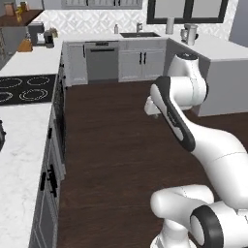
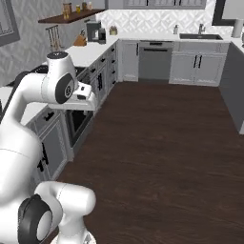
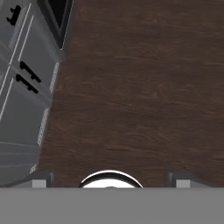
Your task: Navigate to the electric kettle.
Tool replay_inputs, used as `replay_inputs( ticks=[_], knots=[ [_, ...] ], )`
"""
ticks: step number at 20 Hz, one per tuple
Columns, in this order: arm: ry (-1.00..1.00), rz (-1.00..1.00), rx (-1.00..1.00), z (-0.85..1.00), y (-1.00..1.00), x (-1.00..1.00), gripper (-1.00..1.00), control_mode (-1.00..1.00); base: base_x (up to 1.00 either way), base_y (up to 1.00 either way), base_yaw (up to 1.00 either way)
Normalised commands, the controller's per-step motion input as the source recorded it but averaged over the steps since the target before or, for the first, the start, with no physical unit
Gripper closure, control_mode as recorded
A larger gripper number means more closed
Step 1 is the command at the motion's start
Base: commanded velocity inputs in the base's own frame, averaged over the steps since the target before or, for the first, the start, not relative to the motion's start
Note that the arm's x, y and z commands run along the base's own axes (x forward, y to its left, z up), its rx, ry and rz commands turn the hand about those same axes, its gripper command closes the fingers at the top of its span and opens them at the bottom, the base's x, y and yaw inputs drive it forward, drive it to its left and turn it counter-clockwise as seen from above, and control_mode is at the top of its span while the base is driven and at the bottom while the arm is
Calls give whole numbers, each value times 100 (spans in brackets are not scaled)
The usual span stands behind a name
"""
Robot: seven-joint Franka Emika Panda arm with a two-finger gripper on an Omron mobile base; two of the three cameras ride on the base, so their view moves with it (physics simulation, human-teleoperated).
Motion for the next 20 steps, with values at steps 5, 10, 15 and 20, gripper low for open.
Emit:
replay_inputs(
  ticks=[5,10,15,20],
  knots=[
    [0,0,0,0,0,0,-100,100,29,-3,-21],
    [0,0,0,0,0,0,-100,100,53,-9,-14],
    [0,0,0,0,0,0,-100,100,83,-44,-4],
    [0,0,0,0,0,0,-100,100,99,-50,-1]
  ],
)
